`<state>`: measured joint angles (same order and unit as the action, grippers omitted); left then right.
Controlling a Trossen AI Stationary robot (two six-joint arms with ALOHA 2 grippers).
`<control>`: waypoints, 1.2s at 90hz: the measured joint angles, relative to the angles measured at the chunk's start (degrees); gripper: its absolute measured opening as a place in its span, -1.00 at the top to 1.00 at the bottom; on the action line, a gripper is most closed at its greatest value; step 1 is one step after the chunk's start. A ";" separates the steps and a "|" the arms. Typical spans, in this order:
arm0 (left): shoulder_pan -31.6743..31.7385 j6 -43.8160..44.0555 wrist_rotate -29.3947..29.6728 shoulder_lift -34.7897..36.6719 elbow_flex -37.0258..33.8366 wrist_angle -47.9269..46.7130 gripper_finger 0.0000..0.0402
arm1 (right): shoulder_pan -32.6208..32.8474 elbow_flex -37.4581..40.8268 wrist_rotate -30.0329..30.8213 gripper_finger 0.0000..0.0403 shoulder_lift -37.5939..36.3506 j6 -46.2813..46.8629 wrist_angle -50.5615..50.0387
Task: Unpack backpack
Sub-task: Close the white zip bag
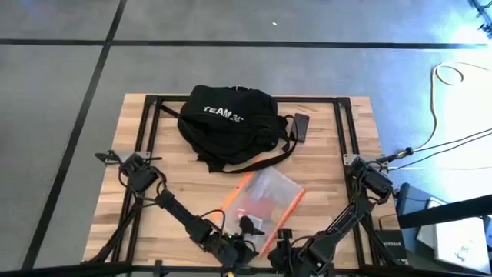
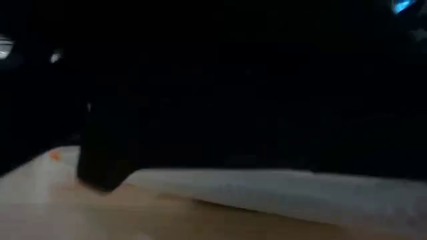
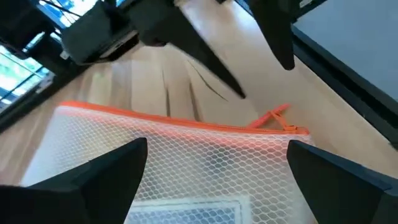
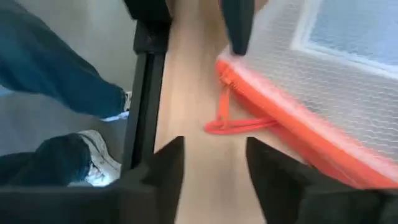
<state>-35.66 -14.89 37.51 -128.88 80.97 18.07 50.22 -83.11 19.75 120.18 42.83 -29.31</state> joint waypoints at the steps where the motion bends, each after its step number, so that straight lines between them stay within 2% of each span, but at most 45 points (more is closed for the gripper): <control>1: 0.01 0.13 -0.18 0.03 0.00 0.04 -0.86 | 0.00 0.00 0.10 0.15 0.00 0.14 0.01; 9: 0.23 1.04 -2.34 0.20 0.00 0.43 -0.86 | -0.11 0.00 0.35 0.00 0.00 0.91 0.69; 18: 0.24 2.50 -3.01 0.22 0.00 0.35 -0.86 | -0.11 0.00 0.41 -0.09 0.00 3.35 0.90; 42: 0.46 5.14 -6.23 0.45 0.00 0.38 -0.86 | 0.00 0.02 1.50 -0.11 2.59 7.19 2.84; 65: 0.48 5.59 -6.22 1.70 0.02 0.31 -0.86 | -0.28 -0.15 3.73 -0.09 4.68 14.33 4.70; 85: 0.28 5.92 -6.48 1.90 0.02 -1.87 -0.86 | -0.28 -0.13 4.92 0.09 4.79 16.98 4.16; 108: -0.08 6.27 -6.70 1.93 0.02 -2.67 -0.86 | -0.35 -0.06 5.59 0.55 4.83 16.96 2.35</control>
<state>-35.74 -8.62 30.81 -126.95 80.99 15.40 49.87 -83.17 25.34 125.01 59.79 -26.96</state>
